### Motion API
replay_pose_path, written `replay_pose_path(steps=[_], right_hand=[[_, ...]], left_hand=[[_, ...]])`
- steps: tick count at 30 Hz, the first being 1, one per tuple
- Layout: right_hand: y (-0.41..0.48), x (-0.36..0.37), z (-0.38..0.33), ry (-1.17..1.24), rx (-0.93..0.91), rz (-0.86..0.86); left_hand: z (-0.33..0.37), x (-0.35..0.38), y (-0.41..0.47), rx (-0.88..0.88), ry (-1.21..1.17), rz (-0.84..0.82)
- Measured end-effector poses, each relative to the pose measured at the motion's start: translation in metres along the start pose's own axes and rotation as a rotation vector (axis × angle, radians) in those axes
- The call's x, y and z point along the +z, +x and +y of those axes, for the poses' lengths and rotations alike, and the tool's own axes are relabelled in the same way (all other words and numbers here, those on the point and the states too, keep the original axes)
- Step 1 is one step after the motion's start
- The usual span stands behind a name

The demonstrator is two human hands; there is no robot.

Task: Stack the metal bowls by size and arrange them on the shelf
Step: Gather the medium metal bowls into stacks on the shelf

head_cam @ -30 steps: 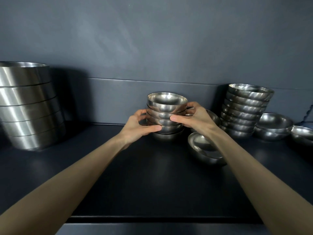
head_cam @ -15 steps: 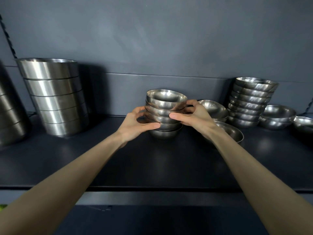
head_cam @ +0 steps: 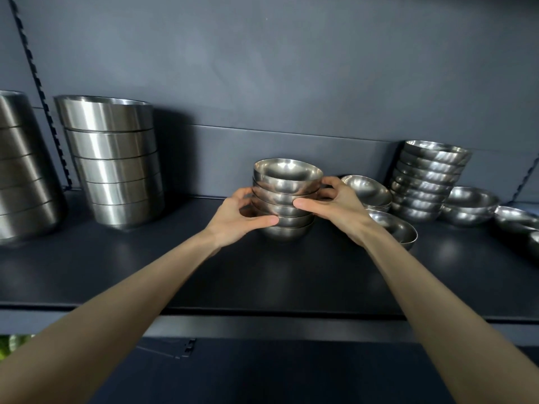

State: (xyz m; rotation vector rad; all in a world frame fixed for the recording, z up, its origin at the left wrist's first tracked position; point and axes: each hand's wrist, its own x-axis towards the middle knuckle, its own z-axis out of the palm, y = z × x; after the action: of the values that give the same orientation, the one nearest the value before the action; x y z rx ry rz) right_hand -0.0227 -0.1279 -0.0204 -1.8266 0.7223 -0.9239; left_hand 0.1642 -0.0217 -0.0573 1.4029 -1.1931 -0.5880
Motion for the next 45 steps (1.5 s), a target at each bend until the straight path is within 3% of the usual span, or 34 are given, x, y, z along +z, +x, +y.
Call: replay_pose_path(steps=[22,36,45], right_hand=[[-0.013,0.007,0.010,0.056,0.079,-0.041],[-0.022,0.003,0.007,0.057,0.059,0.040],[-0.010,-0.045,-0.026,0.014,0.005,0.127]], left_hand=[[-0.012,-0.002,-0.007,-0.046,-0.033,-0.050],[0.003,0.006,-0.013,0.075,-0.064,-0.036],[0.043,0.032,0.022,0.128,-0.063,-0.054]])
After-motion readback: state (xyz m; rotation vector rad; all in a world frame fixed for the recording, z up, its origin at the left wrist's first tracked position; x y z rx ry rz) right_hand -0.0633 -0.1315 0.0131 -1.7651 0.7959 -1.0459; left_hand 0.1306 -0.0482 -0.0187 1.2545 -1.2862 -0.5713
